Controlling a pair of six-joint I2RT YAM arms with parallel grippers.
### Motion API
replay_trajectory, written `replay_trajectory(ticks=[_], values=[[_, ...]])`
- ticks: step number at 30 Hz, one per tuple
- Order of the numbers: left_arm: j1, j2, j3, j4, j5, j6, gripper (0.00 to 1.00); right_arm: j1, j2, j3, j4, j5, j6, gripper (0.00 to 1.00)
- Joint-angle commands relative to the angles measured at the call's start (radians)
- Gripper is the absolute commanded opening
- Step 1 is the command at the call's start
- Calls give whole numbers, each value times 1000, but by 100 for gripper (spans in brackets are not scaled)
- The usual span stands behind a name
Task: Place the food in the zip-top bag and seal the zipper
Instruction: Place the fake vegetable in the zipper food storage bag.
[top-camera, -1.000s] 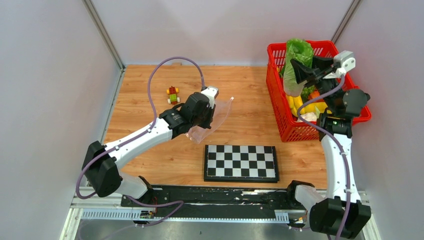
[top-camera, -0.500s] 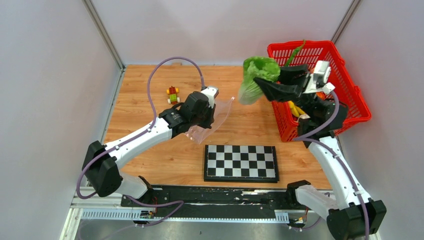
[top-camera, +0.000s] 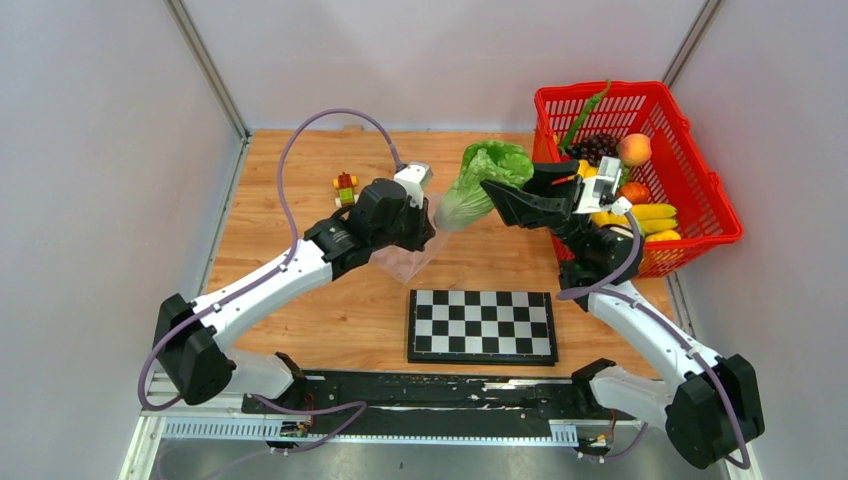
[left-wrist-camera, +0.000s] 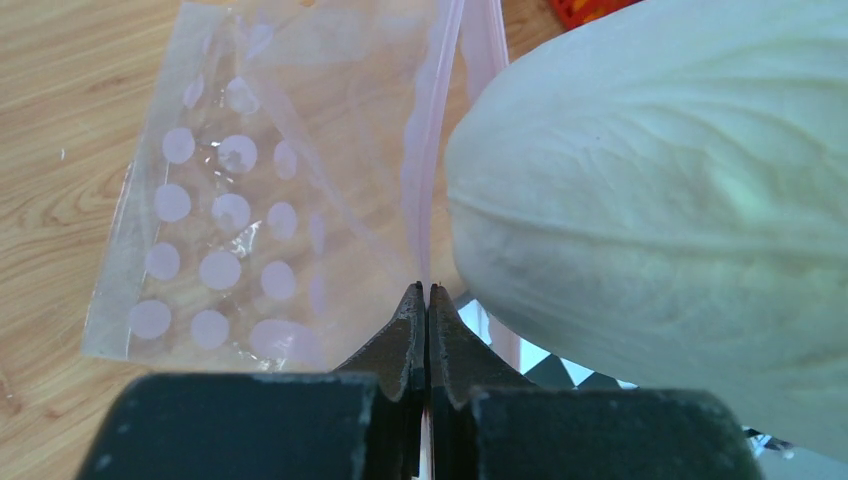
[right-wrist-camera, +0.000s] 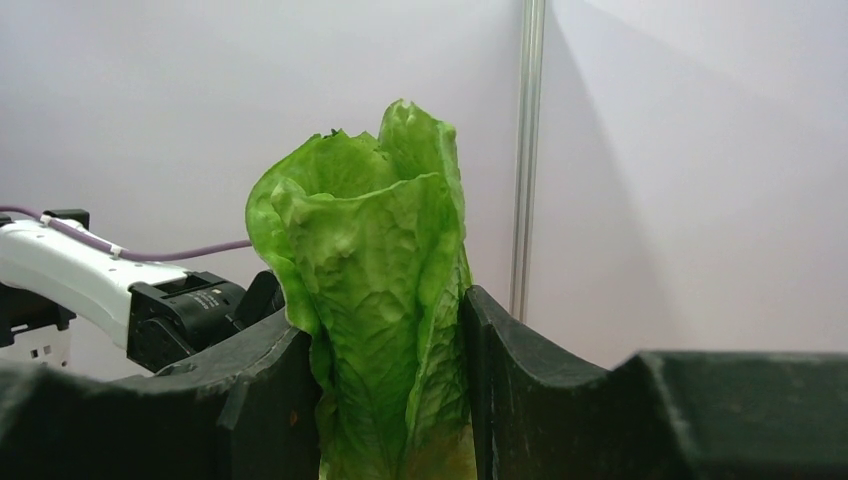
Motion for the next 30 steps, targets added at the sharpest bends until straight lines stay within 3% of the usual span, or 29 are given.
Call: replay_trajectory(ticks=[1, 8, 13, 22, 30], values=[[6, -48, -11, 63, 15, -23, 0, 14, 12, -20, 214, 66, 57, 0], [8, -55, -22, 69, 16, -26, 0, 21, -8, -60, 267, 140, -6, 0], [8, -53, -36, 71, 16, -28, 0, 21, -77, -21, 100, 155, -70, 0], [8, -59, -29, 107, 79, -57, 0, 31, 22, -48, 268, 169, 48, 0], [26, -101, -79, 178, 106, -126, 0, 30, 27, -94, 260, 176, 37, 0]])
